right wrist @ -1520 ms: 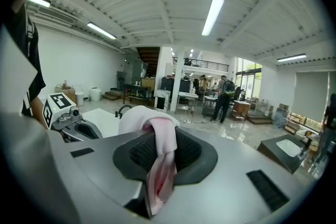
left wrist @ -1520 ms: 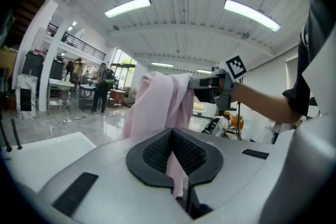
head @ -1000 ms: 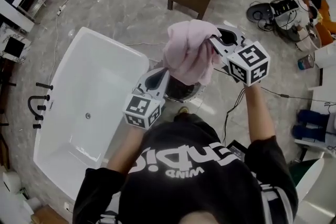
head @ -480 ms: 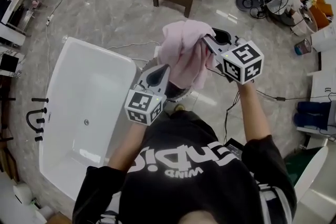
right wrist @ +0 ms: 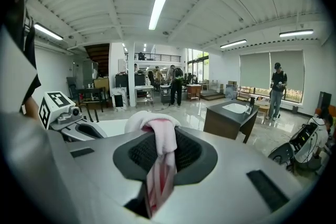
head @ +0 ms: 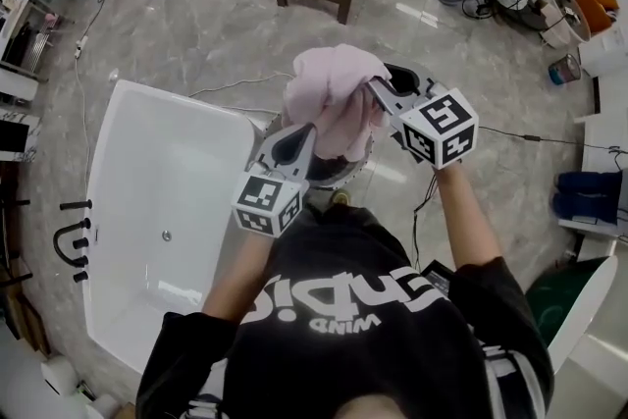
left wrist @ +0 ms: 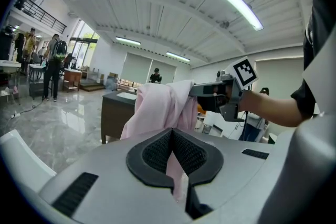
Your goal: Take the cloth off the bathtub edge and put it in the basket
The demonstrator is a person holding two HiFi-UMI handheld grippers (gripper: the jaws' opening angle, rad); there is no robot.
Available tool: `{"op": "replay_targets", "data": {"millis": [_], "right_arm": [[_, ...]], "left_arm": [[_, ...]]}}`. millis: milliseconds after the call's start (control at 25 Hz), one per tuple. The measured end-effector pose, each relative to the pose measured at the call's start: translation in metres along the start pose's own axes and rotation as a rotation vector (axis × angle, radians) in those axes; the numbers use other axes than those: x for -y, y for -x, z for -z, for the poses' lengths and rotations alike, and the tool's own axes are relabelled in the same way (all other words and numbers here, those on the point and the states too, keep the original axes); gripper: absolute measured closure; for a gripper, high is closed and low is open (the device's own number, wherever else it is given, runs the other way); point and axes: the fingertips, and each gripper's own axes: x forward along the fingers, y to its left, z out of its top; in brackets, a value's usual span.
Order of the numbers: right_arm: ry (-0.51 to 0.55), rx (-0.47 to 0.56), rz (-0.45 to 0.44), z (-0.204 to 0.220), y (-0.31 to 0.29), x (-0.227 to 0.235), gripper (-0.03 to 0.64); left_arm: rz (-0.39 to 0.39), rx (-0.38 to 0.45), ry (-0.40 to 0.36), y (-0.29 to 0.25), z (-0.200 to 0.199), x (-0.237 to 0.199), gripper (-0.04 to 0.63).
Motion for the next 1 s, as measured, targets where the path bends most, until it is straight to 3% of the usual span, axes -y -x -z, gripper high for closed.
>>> {"op": "replay_targets", "data": {"millis": [200, 440, 680, 1000], "right_arm": [[-0.016, -0.03, 0.004, 0.034, -0.024, 0.005, 0.557], [-0.063, -0.105, 0.017, 0.111, -0.057, 0.007, 0.557], [-0.135, -0.228, -0.035, 0.212, -0.099, -0.013, 0.557], [-0.146, -0.326, -0.095, 0.343, -0.149, -0.035, 0.557]], "left_arm": [[-0.007, -0.028, 0.025, -0.015, 0.011, -0.025, 0.582], [-0.029, -0.085, 0.083, -0.043, 0.051, -0.059, 0.582], [-0.041, -0.147, 0.137, -0.074, 0.112, -0.094, 0.582], [-0.097, -0.177, 0.155, -0.111, 0.208, -0.142, 0.583]]}}
